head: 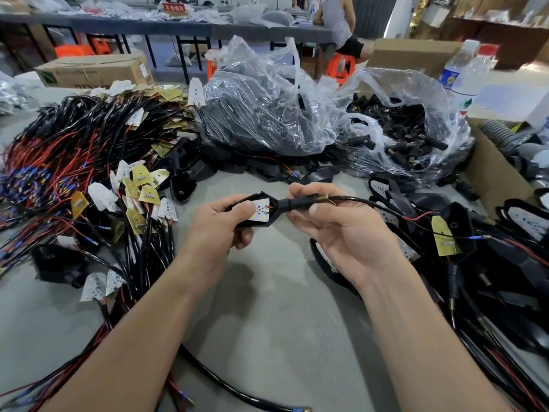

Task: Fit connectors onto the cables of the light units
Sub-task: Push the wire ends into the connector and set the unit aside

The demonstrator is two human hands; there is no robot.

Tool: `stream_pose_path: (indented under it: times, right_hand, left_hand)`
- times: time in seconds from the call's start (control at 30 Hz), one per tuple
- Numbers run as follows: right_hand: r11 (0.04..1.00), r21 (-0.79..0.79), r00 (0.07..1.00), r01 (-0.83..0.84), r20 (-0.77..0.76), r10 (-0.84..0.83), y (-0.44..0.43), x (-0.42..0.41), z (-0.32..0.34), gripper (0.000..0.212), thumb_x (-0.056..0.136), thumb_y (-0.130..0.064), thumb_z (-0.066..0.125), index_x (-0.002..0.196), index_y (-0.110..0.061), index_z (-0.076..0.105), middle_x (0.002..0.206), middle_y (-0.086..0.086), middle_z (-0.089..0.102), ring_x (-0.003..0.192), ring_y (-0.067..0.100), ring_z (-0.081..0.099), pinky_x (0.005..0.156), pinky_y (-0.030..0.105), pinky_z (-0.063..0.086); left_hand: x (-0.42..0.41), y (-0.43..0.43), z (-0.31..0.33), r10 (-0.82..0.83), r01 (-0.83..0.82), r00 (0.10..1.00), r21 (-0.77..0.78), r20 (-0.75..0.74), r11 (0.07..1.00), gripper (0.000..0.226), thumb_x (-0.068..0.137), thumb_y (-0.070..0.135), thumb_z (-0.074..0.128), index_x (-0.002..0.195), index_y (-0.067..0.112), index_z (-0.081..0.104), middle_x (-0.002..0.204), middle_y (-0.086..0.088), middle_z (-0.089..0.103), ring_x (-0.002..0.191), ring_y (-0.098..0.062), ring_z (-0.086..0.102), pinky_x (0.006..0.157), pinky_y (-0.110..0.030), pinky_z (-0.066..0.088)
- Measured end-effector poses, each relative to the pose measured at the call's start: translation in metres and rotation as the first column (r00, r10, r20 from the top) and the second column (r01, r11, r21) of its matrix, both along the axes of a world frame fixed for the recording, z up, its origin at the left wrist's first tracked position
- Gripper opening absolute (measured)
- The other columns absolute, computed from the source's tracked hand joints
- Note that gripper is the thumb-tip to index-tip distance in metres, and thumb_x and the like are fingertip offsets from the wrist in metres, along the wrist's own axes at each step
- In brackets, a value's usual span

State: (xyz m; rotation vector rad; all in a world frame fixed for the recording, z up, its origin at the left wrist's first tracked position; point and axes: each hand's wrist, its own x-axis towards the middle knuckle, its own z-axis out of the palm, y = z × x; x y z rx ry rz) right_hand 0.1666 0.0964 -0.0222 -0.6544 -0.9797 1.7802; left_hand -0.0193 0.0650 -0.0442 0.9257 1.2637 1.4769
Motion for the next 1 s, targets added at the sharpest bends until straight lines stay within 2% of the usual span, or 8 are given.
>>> stream_pose_path:
  times: [0.2, 0.33, 0.53, 0.7, 0.77, 0.87, 0.97, 1.0]
  right_hand:
    - [0.997, 0.075, 0.993, -0.021, 0.117, 0.012, -0.007, -0.013, 0.002, 0.03, 0.078, 0.007, 0.06, 0.084, -0.017, 0.076, 0.099, 0.015, 0.07, 0.105, 0.025, 0.069, 0.099, 0.054, 0.055]
    - [0.987, 0.161, 0.99, 0.016, 0.134, -0.038, -0.007, -0.009, 0.006, 0.035, 0.091, 0.02, 0.046, 0.093, -0.008, 0.067, 0.084, 0.002, 0.074, 0.104, 0.025, 0.071, 0.1, 0.057, 0.054]
    - [0.933, 0.359, 0.966, 0.032, 0.229, -0.121, -0.018, -0.004, 0.042, 0.034, 0.092, 0.016, 0.052, 0.107, -0.008, 0.072, 0.107, 0.014, 0.075, 0.099, 0.024, 0.071, 0.099, 0.043, 0.057]
    - [0.929, 0.33, 0.927, 0.165, 0.27, -0.26, -0.03, 0.041, 0.099, 0.02, 0.1, -0.017, 0.058, 0.098, -0.007, 0.075, 0.104, 0.013, 0.077, 0.084, 0.023, 0.068, 0.07, 0.03, 0.056]
    - [0.883, 0.386, 0.775, 0.266, 0.46, -0.434, -0.035, 0.075, 0.12, 0.039, 0.103, -0.033, 0.055, 0.082, -0.008, 0.075, 0.087, 0.014, 0.078, 0.062, 0.025, 0.066, 0.052, 0.029, 0.048]
    - [0.817, 0.572, 0.326, 0.065, 0.762, -0.56, -0.055, 0.119, 0.14, 0.047, 0.097, -0.05, 0.056, 0.071, -0.017, 0.077, 0.065, 0.01, 0.074, 0.045, 0.025, 0.063, 0.045, 0.026, 0.042]
    - [0.575, 0.817, 0.377, 0.048, 0.518, -0.768, -0.074, 0.116, 0.153, 0.022, 0.083, -0.044, 0.064, 0.079, -0.027, 0.077, 0.074, -0.012, 0.076, 0.057, 0.007, 0.067, 0.053, 0.014, 0.046]
    - [0.459, 0.888, 0.296, -0.024, 0.444, -0.845, -0.075, 0.107, 0.153, 0.018, 0.081, -0.044, 0.066, 0.089, -0.032, 0.076, 0.084, -0.025, 0.073, 0.072, -0.002, 0.067, 0.063, 0.008, 0.046]
  left_hand:
    - [-0.002, -0.003, 0.003, -0.106, 0.112, 0.987, -0.04, 0.118, 0.993, 0.024, 0.101, 0.006, 0.053, 0.094, 0.011, 0.075, 0.068, 0.0, 0.066, 0.045, -0.011, 0.045, 0.042, -0.018, 0.035]
    - [-0.004, -0.003, 0.008, -0.194, 0.219, 0.944, -0.065, 0.265, 0.974, 0.021, 0.101, 0.014, 0.048, 0.105, 0.008, 0.069, 0.079, -0.004, 0.069, 0.05, -0.012, 0.055, 0.048, -0.019, 0.048]
    - [-0.013, -0.01, 0.017, -0.302, 0.323, 0.866, 0.016, 0.397, 0.946, 0.041, 0.083, 0.012, 0.06, 0.122, -0.002, 0.06, 0.111, -0.021, 0.053, 0.055, -0.009, 0.061, 0.054, -0.017, 0.055]
    - [-0.016, -0.012, 0.027, -0.207, 0.219, 0.792, 0.049, 0.574, 0.975, 0.043, 0.082, 0.013, 0.063, 0.12, -0.006, 0.062, 0.119, -0.024, 0.055, 0.054, -0.009, 0.061, 0.053, -0.015, 0.053]
    - [-0.012, -0.01, 0.037, -0.179, 0.186, 0.778, 0.05, 0.602, 0.981, 0.032, 0.086, 0.016, 0.06, 0.104, -0.007, 0.074, 0.105, -0.022, 0.071, 0.053, -0.007, 0.059, 0.051, -0.013, 0.051]
    - [0.002, -0.005, 0.052, -0.138, 0.169, 0.855, -0.018, 0.499, 0.985, 0.03, 0.101, 0.018, 0.048, 0.102, -0.004, 0.068, 0.088, -0.017, 0.075, 0.049, -0.006, 0.053, 0.046, -0.013, 0.046]
    - [0.023, -0.003, 0.067, -0.231, 0.257, 0.919, -0.041, 0.318, 0.966, 0.019, 0.1, 0.011, 0.043, 0.097, 0.005, 0.061, 0.078, -0.009, 0.064, 0.046, -0.007, 0.045, 0.043, -0.014, 0.038]
    - [0.031, -0.003, 0.072, -0.269, 0.291, 0.917, -0.034, 0.295, 0.956, 0.014, 0.097, 0.009, 0.046, 0.094, 0.008, 0.06, 0.075, -0.005, 0.059, 0.046, -0.006, 0.042, 0.042, -0.014, 0.035]
